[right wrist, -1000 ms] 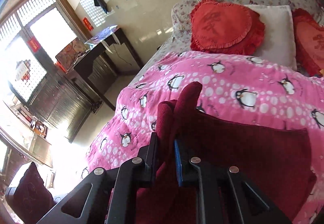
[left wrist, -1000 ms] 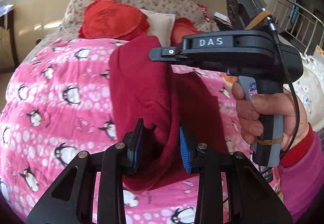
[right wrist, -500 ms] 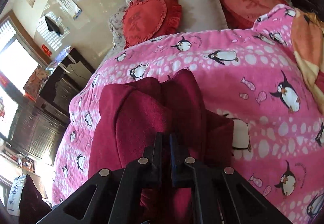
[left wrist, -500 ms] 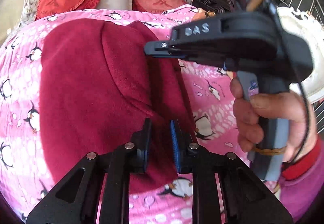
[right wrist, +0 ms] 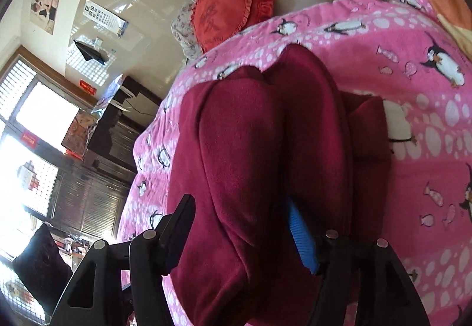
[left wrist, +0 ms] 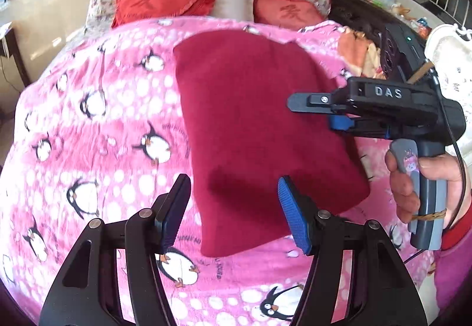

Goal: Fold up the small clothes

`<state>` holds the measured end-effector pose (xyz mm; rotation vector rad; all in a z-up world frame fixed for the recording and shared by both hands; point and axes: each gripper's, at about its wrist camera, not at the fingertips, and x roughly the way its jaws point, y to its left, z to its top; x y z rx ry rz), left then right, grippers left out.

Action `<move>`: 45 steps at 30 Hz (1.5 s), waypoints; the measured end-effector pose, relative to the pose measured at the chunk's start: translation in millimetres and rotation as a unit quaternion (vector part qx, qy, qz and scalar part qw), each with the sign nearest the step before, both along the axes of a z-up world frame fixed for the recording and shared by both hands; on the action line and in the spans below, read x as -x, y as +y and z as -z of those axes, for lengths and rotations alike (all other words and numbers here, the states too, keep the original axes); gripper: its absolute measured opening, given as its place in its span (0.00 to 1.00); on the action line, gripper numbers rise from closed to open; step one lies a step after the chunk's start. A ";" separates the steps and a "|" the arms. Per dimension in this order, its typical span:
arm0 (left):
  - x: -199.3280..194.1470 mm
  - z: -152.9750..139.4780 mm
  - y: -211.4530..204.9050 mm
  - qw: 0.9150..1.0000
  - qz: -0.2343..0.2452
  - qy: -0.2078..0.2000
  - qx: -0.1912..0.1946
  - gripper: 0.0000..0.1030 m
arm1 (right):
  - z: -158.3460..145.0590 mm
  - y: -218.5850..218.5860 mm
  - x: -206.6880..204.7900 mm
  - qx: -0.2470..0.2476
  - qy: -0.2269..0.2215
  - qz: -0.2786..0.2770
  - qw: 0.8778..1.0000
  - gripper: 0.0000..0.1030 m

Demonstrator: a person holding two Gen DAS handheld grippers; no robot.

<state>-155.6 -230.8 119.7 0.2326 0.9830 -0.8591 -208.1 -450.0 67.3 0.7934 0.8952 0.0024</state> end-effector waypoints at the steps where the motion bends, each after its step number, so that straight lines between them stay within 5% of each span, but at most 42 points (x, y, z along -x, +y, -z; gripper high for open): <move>1: 1.1 4.9 5.0 1.000 -0.001 0.006 -0.003 0.60 | 7.6 0.9 -6.0 -0.004 0.004 -0.001 1.000 0.59; 3: 1.3 8.0 7.2 1.000 -0.004 0.009 -0.006 0.60 | 11.3 3.1 -11.0 -0.004 -0.004 0.008 1.000 0.52; 6: 2.4 -3.4 8.1 1.000 -0.004 -0.002 0.006 0.60 | -3.0 8.3 -10.3 0.021 -0.019 0.005 1.000 0.23; 8: 1.8 -13.6 4.9 1.000 -0.002 -0.021 0.015 0.60 | -24.4 12.0 -1.6 0.060 -0.042 -0.001 0.997 0.19; 12: -1.3 -14.6 -11.8 0.999 0.003 -0.041 0.013 0.60 | -49.9 9.3 17.9 0.130 -0.046 0.020 0.990 0.18; 17: -3.4 14.4 -35.9 0.999 0.014 -0.021 -0.022 0.60 | -10.2 -3.0 13.9 0.135 0.023 0.033 0.990 0.18; 19: -0.5 15.9 -34.3 0.999 0.013 -0.025 -0.021 0.60 | -11.1 -8.3 21.9 0.117 0.013 0.046 0.992 0.19; 23: -6.9 12.3 -33.4 0.999 0.006 -0.033 -0.018 0.60 | -36.2 -12.0 38.6 0.183 0.009 0.067 0.981 0.19; 25: -11.7 14.7 -37.5 0.999 -0.001 -0.033 -0.021 0.60 | -56.8 -15.0 47.0 0.184 -0.027 0.082 0.979 0.20; 28: -18.7 18.5 -45.7 0.999 -0.011 -0.024 -0.018 0.60 | -73.8 -1.5 33.9 0.176 -0.052 0.033 0.982 0.20; 31: -21.2 21.0 -49.4 0.999 -0.016 -0.023 -0.018 0.60 | -65.5 13.0 9.7 0.189 -0.045 0.000 0.981 0.20; 38: -25.4 25.9 -58.2 0.999 -0.015 -0.024 -0.025 0.65 | -18.3 -22.3 -34.3 0.169 -0.001 0.045 0.985 0.19; 45: -28.0 29.0 -59.5 0.999 -0.020 -0.021 -0.024 0.67 | -21.9 -24.4 -35.7 0.175 0.003 0.046 0.983 0.18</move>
